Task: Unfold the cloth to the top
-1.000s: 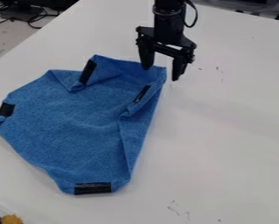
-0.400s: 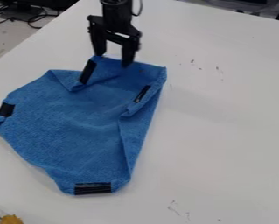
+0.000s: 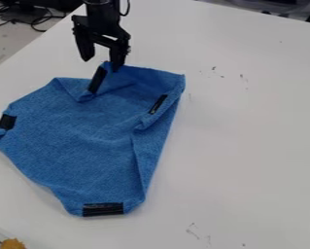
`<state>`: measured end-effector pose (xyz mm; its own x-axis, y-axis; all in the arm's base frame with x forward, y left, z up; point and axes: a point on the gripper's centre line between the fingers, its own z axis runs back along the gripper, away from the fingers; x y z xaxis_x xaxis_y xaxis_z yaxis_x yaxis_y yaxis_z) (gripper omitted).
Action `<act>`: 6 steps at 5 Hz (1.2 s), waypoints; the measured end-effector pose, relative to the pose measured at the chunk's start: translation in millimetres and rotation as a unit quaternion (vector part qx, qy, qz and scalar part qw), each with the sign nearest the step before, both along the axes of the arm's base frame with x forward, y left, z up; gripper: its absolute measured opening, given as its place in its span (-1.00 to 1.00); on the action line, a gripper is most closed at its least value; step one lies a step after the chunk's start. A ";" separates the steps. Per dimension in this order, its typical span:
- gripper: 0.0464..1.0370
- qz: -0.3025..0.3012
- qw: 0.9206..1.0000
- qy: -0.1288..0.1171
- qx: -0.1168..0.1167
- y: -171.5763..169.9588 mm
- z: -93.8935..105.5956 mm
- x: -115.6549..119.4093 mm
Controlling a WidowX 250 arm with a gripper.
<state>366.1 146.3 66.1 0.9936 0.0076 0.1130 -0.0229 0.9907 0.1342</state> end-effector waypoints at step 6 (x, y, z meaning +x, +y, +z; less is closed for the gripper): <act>-0.37 -0.001 0.998 0.035 -0.059 -1.1 -44.9 -4.2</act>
<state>361.9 145.2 21.2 0.9990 0.0149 0.0420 -0.0157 0.9997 0.0188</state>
